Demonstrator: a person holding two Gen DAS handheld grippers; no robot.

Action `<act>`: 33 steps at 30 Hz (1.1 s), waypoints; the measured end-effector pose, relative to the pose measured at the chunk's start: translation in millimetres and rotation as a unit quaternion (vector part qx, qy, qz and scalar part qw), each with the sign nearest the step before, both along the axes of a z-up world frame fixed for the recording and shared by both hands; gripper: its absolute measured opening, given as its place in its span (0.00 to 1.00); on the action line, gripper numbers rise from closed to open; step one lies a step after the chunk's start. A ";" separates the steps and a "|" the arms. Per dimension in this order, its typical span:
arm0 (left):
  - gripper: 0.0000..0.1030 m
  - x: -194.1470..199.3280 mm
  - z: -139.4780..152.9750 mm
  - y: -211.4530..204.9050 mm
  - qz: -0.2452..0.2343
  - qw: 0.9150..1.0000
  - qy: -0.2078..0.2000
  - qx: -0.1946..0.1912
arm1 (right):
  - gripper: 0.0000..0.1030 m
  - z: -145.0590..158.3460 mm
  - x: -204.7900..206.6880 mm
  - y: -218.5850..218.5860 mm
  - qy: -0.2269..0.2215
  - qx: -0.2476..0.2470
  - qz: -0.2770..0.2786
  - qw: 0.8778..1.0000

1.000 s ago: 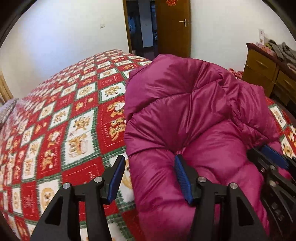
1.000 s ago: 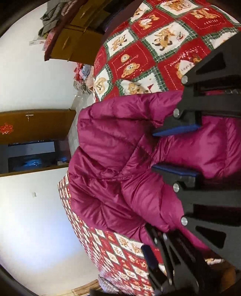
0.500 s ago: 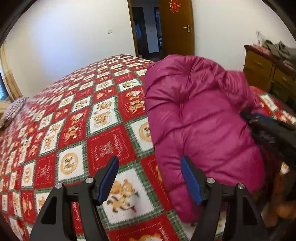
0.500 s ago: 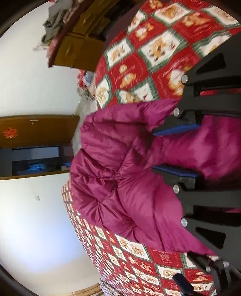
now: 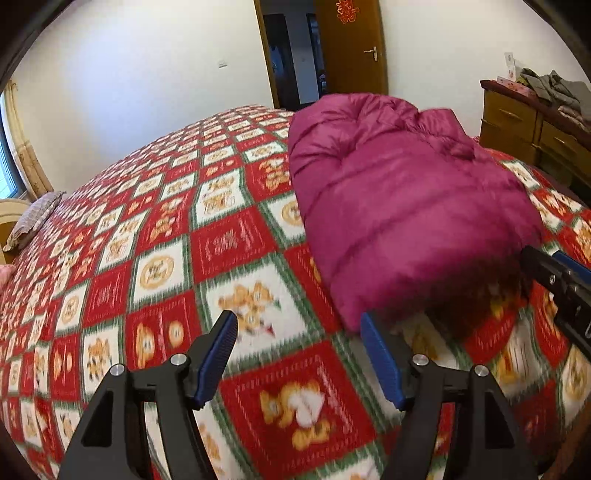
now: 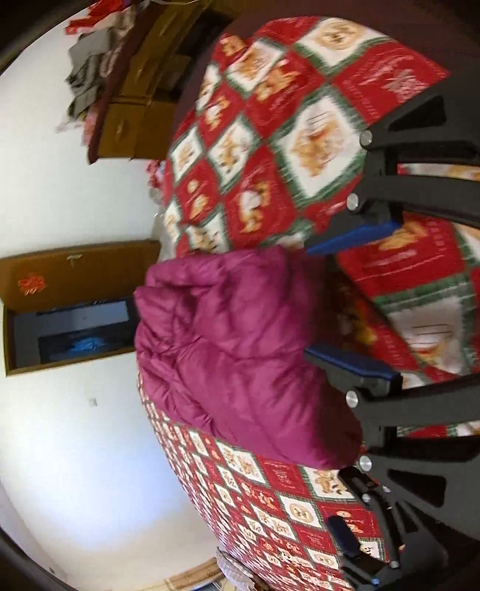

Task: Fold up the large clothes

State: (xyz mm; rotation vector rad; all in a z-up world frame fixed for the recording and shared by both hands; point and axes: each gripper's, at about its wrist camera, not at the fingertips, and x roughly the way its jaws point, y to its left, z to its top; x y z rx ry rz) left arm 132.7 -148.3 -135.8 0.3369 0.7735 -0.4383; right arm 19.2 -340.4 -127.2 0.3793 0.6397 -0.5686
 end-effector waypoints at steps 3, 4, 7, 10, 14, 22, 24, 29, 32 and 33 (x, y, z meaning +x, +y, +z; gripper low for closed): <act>0.68 -14.6 -4.1 9.0 0.007 1.000 0.013 -0.007 | 0.52 -4.1 -10.5 2.1 0.006 0.027 0.000 1.000; 0.68 -20.2 -3.9 10.5 0.004 1.000 0.016 -0.008 | 0.52 -6.3 -15.7 4.6 0.008 0.032 0.001 0.999; 0.68 -38.7 6.8 14.1 -0.011 1.000 -0.006 -0.009 | 0.52 -6.3 -28.9 10.1 0.011 0.043 0.003 0.999; 0.68 -52.2 25.7 21.6 -0.015 0.999 -0.036 -0.023 | 0.58 1.3 -41.0 14.9 0.009 0.045 0.008 0.999; 0.68 -66.4 50.6 33.2 -0.015 0.996 -0.059 -0.058 | 0.62 18.0 -57.4 22.5 -0.007 0.036 0.011 0.999; 0.75 -96.3 100.7 44.0 -0.022 0.985 -0.136 -0.101 | 0.78 74.5 -87.9 37.6 -0.085 -0.013 0.004 0.996; 0.76 -102.9 112.0 48.3 -0.025 0.982 -0.145 -0.117 | 0.85 89.6 -96.4 46.4 -0.106 -0.040 0.002 0.994; 0.85 -123.0 141.8 61.1 -0.024 0.971 -0.188 -0.148 | 0.93 121.7 -116.9 65.9 -0.159 -0.098 -0.001 0.982; 0.91 -135.8 161.5 70.2 -0.025 0.960 -0.216 -0.174 | 0.98 138.4 -128.4 73.1 -0.189 -0.130 -0.006 0.973; 0.92 -138.6 167.4 72.6 -0.023 0.957 -0.225 -0.180 | 0.99 144.4 -133.5 76.5 -0.201 -0.140 -0.009 0.969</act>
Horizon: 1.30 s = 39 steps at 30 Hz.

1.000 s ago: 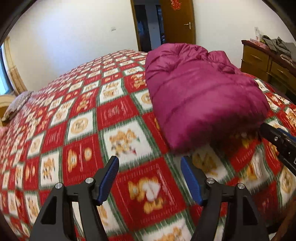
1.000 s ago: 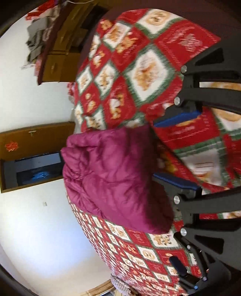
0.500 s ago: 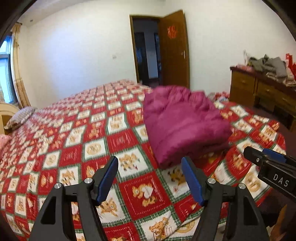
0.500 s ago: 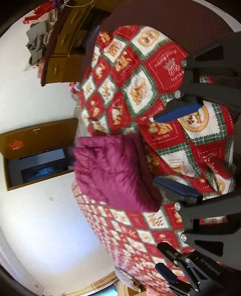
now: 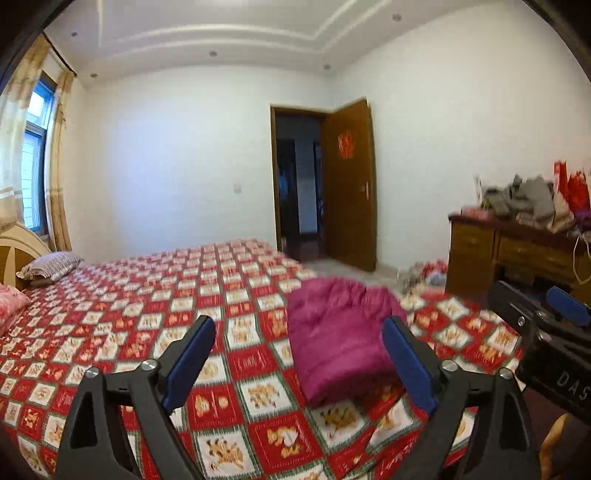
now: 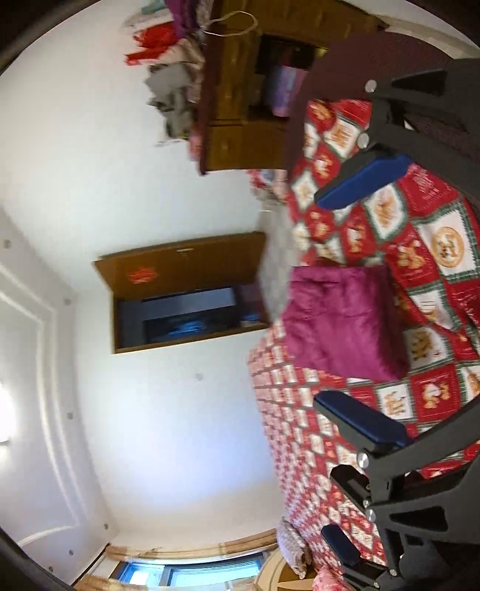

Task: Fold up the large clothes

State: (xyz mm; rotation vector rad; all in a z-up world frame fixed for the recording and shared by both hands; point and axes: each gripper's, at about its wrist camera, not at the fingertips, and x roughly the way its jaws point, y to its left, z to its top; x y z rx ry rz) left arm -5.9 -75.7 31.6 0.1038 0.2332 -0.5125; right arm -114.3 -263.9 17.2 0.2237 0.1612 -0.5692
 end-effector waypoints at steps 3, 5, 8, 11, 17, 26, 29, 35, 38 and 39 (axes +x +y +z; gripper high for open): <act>0.94 -10.3 15.5 7.3 0.007 0.999 -0.030 -0.018 | 1.00 11.9 -11.4 5.7 -0.033 -0.021 -0.005 0.999; 0.95 -18.1 23.7 11.0 0.012 0.998 -0.053 -0.028 | 1.00 17.5 -17.7 9.6 -0.051 -0.032 -0.007 0.998; 0.96 -27.2 32.4 15.0 0.017 0.997 -0.074 -0.035 | 1.00 23.9 -22.7 10.8 -0.071 -0.042 -0.009 0.997; 0.96 -30.3 37.0 18.8 0.016 0.996 -0.076 -0.045 | 1.00 26.4 -24.8 10.0 -0.080 -0.046 -0.010 0.996; 0.97 -33.2 39.3 21.3 0.015 0.996 -0.079 -0.048 | 1.00 25.3 -28.4 8.3 -0.087 -0.042 -0.015 0.995; 0.97 -33.6 37.1 19.6 0.013 0.996 -0.076 -0.041 | 1.00 24.6 -29.8 8.8 -0.083 -0.039 -0.014 0.996; 0.97 -32.5 37.7 20.4 0.015 0.996 -0.075 -0.042 | 1.00 24.4 -28.9 7.7 -0.083 -0.040 -0.014 0.996; 0.97 -32.9 37.6 18.6 0.017 0.996 -0.076 -0.037 | 1.00 23.2 -29.2 8.3 -0.077 -0.031 -0.015 0.996; 0.97 -33.7 37.6 17.7 0.016 0.996 -0.078 -0.034 | 1.00 22.8 -30.3 8.9 -0.076 -0.028 -0.016 0.997; 0.97 -33.3 37.6 17.7 0.016 0.996 -0.078 -0.034 | 1.00 23.1 -31.0 9.1 -0.077 -0.028 -0.017 0.997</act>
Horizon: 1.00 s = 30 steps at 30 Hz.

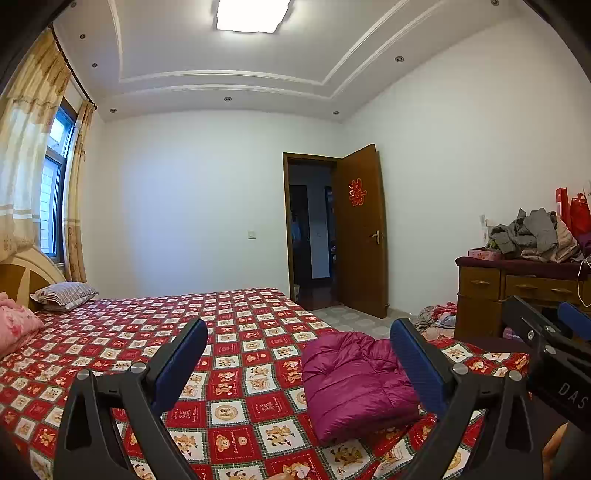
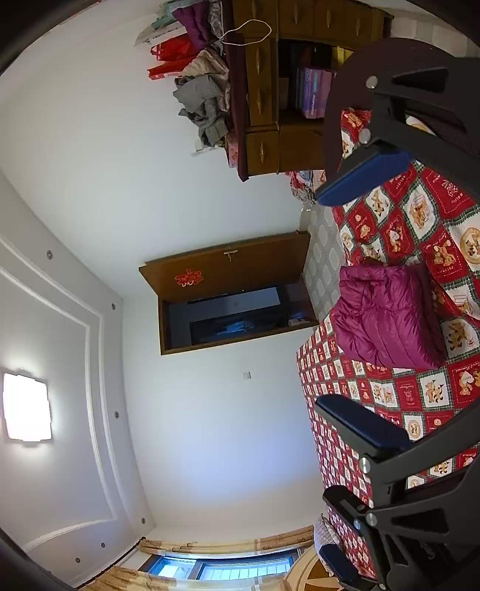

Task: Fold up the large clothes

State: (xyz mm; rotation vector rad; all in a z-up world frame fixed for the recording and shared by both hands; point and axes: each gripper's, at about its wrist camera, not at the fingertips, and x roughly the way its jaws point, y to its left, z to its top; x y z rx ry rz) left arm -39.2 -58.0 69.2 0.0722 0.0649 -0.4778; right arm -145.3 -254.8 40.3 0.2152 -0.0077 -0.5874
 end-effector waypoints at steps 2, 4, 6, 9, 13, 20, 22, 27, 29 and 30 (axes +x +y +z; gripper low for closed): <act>0.97 0.0 -0.1 -0.1 0.001 1.000 0.000 0.001 | 1.00 0.5 0.1 0.3 0.000 -0.001 -0.001 1.000; 0.97 -0.3 0.0 0.4 0.002 1.000 0.000 0.001 | 1.00 0.9 -0.4 1.3 -0.001 -0.002 -0.002 1.000; 0.97 0.5 -0.1 0.0 0.003 1.000 0.001 0.001 | 1.00 1.3 -0.4 1.7 -0.001 -0.002 -0.002 1.000; 0.97 0.9 -0.3 0.0 0.003 1.000 0.002 0.002 | 1.00 1.3 -1.0 2.0 0.001 -0.002 -0.002 1.000; 0.97 2.8 -0.2 -0.2 0.004 1.000 0.004 0.003 | 1.00 2.3 -2.0 0.9 0.003 -0.001 -0.003 1.000; 0.97 3.1 0.1 1.9 0.006 1.000 0.003 0.002 | 1.00 2.5 -1.3 0.4 0.003 -0.003 -0.003 1.000; 0.97 2.9 0.0 1.4 0.013 1.000 0.001 0.004 | 1.00 2.7 -2.0 0.8 0.004 -0.003 -0.003 1.000; 0.97 7.6 -1.5 -3.3 0.027 0.999 0.007 0.019 | 1.00 2.6 -1.5 -1.2 0.004 -0.002 -0.003 1.000; 0.97 12.5 -2.6 -3.5 0.023 0.999 0.024 0.019 | 1.00 3.2 -3.0 -1.7 0.005 -0.001 -0.003 1.000; 0.97 14.9 -2.9 -3.4 0.021 0.999 0.031 0.018 | 1.00 3.3 -3.3 -1.9 0.005 0.000 -0.003 1.000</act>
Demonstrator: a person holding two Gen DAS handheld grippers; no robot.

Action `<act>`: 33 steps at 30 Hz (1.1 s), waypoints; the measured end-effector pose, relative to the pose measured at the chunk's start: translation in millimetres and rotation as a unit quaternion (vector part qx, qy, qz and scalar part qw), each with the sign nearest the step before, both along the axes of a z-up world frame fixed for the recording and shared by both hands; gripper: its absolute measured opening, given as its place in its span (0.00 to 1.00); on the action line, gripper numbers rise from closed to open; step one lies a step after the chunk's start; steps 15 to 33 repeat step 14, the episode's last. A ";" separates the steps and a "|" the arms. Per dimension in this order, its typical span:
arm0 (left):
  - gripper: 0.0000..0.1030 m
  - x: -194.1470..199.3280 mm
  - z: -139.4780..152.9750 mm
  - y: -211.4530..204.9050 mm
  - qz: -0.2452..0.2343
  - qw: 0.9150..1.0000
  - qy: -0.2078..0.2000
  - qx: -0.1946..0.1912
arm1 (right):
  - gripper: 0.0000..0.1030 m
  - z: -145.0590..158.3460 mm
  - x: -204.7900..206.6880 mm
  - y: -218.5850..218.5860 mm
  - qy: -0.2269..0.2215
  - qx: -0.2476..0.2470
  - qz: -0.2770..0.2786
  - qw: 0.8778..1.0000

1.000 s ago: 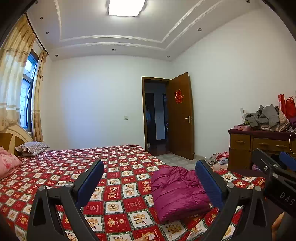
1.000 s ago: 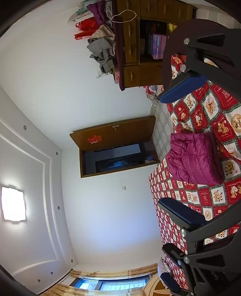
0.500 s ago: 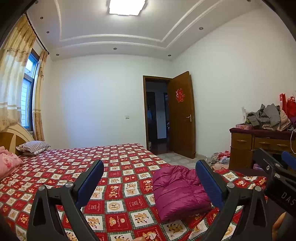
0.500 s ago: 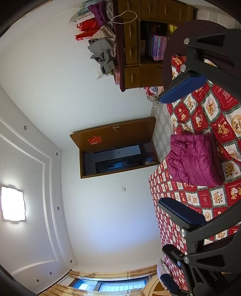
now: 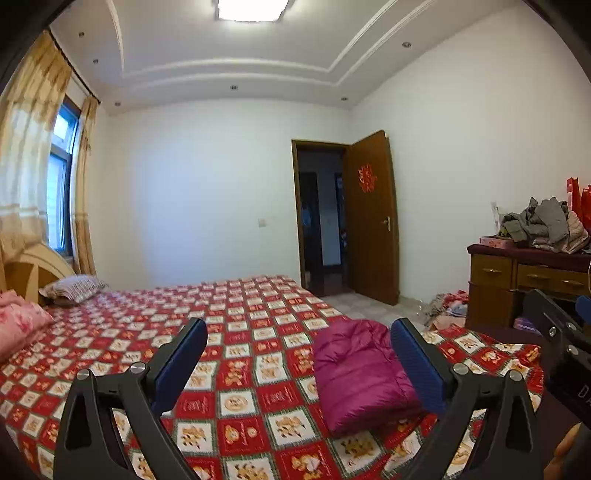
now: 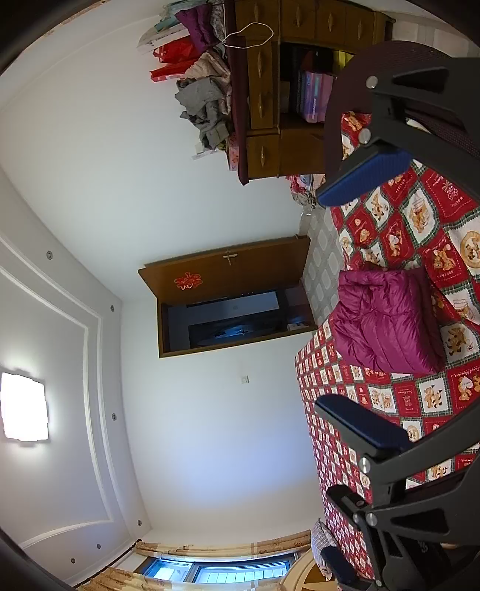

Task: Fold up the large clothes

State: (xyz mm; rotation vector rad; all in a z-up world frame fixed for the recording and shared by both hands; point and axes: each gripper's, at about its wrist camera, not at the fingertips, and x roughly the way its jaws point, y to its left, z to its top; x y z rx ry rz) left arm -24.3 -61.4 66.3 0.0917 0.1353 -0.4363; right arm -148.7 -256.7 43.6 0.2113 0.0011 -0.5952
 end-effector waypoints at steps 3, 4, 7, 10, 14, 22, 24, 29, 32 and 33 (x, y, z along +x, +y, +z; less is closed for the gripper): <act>0.97 6.4 -2.0 1.2 0.002 1.000 0.015 0.000 | 1.00 0.5 -1.0 -0.1 0.000 -0.001 0.000 1.000; 0.97 8.4 -2.7 1.8 -0.001 1.000 0.020 -0.002 | 1.00 0.1 0.3 0.0 0.000 0.000 0.000 1.000; 0.97 12.0 -4.8 3.0 -0.002 1.000 0.027 -0.003 | 1.00 0.6 -0.6 -0.2 0.002 0.001 0.001 1.000; 0.97 13.1 -6.3 4.1 -0.004 1.000 0.029 -0.004 | 1.00 0.3 -1.2 -3.9 0.004 0.003 0.002 1.000; 0.97 19.2 -8.1 4.0 -0.007 0.999 0.038 -0.002 | 1.00 -1.0 1.6 -8.3 0.012 0.005 0.002 1.000; 0.97 19.2 -8.1 4.0 -0.007 0.999 0.038 -0.002 | 1.00 -1.0 1.6 -8.3 0.012 0.005 0.002 1.000; 0.97 19.2 -8.1 4.0 -0.007 0.999 0.038 -0.002 | 1.00 -1.0 1.6 -8.3 0.012 0.005 0.002 1.000; 0.97 19.2 -8.1 4.0 -0.007 0.999 0.038 -0.002 | 1.00 -1.0 1.6 -8.3 0.012 0.005 0.002 1.000; 0.97 19.2 -8.1 4.0 -0.007 0.999 0.038 -0.002 | 1.00 -1.0 1.6 -8.3 0.012 0.005 0.002 1.000; 0.97 19.2 -8.1 4.0 -0.007 0.999 0.038 -0.002 | 1.00 -1.0 1.6 -8.3 0.012 0.005 0.002 1.000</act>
